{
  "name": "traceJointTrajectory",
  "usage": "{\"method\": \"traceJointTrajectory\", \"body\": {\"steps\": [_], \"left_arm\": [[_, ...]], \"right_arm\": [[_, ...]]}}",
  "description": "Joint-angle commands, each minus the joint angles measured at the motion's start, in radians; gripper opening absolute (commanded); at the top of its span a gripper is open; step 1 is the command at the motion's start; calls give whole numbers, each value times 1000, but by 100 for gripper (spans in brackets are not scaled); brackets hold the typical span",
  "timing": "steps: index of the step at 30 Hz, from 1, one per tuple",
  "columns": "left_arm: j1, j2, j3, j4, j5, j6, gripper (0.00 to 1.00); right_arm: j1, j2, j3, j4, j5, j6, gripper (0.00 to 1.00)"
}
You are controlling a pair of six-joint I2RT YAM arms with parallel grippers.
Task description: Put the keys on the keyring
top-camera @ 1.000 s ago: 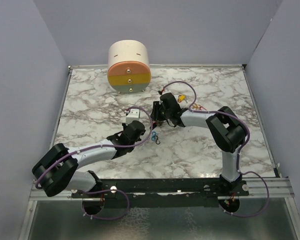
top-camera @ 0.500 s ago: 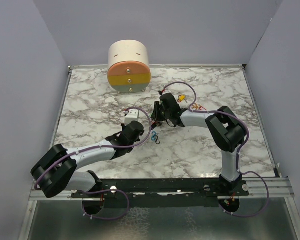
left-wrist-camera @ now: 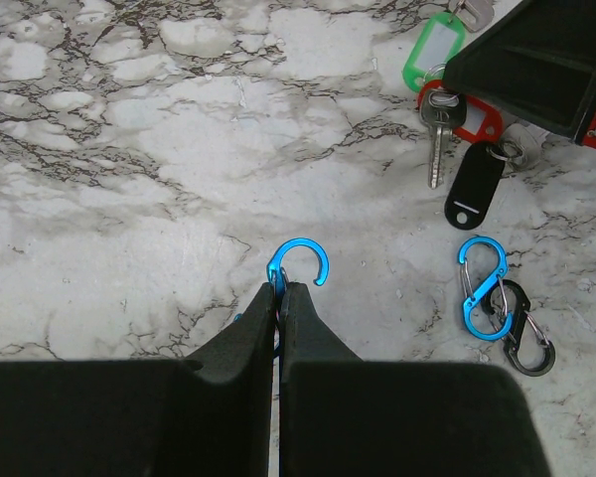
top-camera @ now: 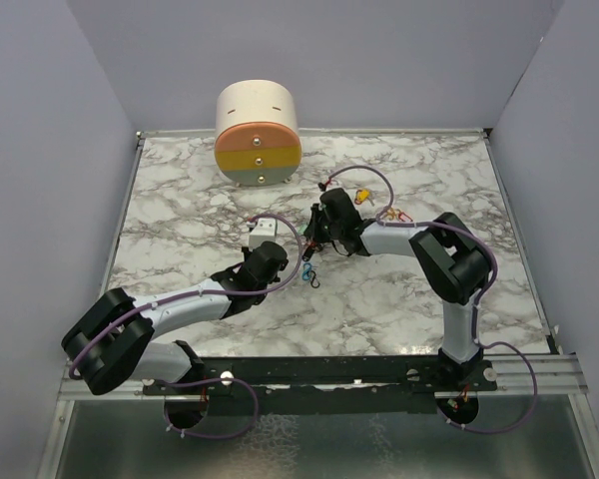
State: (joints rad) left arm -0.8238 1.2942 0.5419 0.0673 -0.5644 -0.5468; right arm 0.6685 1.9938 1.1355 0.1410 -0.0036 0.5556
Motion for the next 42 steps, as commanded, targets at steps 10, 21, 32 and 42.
{"method": "traceJointTrajectory", "body": {"steps": [10,21,32,42], "left_arm": [[6,3,40,13,37,0,0],[6,70,167,7,90,35,0],[8,133,259,22,150,79,0],[17,137,265,43,201,81,0]], "right_arm": [[0,-261,-296,334,58,-245,1],[0,-435,-494,564,-73,-385,1],[0,-532,-595,670,-265,-496,1],[0,-517,-588,671,-345,-513,1]]}}
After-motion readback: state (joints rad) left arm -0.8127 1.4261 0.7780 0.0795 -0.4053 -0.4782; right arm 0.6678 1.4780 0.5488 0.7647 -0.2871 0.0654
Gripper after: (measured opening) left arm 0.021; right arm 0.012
